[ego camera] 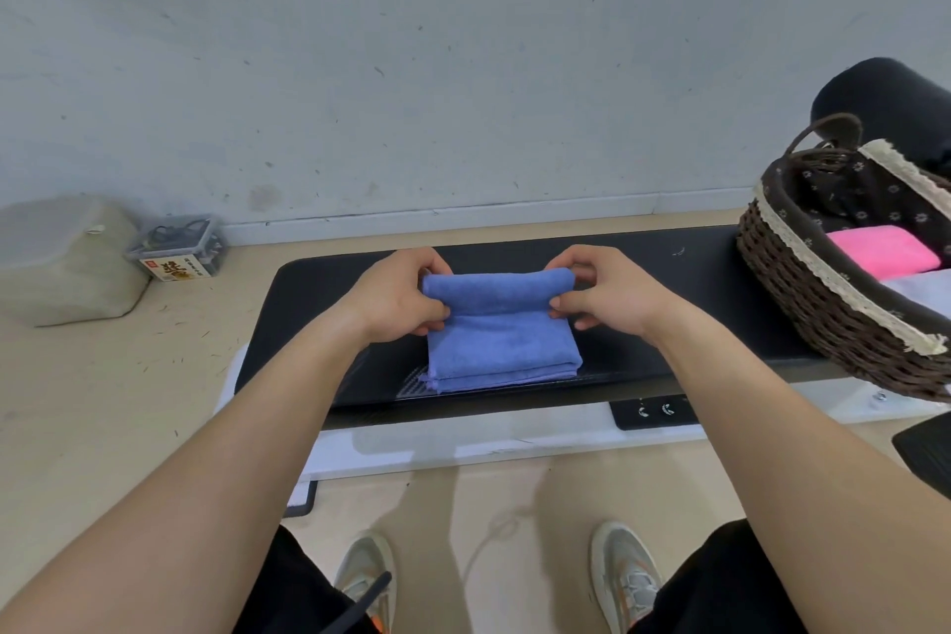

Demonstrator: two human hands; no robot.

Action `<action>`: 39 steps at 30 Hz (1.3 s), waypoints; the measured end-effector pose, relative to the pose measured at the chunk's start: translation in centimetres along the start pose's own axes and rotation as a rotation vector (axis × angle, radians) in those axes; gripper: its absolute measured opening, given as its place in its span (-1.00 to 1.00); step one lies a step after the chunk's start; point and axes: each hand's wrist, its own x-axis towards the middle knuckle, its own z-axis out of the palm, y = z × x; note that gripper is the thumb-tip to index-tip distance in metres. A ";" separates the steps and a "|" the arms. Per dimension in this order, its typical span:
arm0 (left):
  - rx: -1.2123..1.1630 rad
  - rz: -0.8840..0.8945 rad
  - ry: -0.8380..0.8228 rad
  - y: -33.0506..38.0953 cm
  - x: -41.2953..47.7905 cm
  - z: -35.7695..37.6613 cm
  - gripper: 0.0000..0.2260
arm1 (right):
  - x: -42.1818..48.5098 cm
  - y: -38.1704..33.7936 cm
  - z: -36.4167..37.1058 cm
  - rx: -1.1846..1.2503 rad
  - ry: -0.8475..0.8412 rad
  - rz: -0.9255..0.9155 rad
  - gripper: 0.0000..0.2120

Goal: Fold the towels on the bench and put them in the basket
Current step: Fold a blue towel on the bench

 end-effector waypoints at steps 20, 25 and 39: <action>0.507 0.404 -0.023 -3.0 -4.4 2.1 -0.82 | -5.2 1.0 1.8 -0.645 0.089 -0.266 -0.79; 0.601 0.413 -0.021 -2.6 -3.9 2.3 -0.82 | -4.3 -0.8 5.1 -0.966 0.260 -0.448 -0.63; 0.597 0.126 0.353 2.5 -1.3 4.5 -0.70 | -4.2 1.6 8.2 -1.152 -0.001 -0.298 -0.32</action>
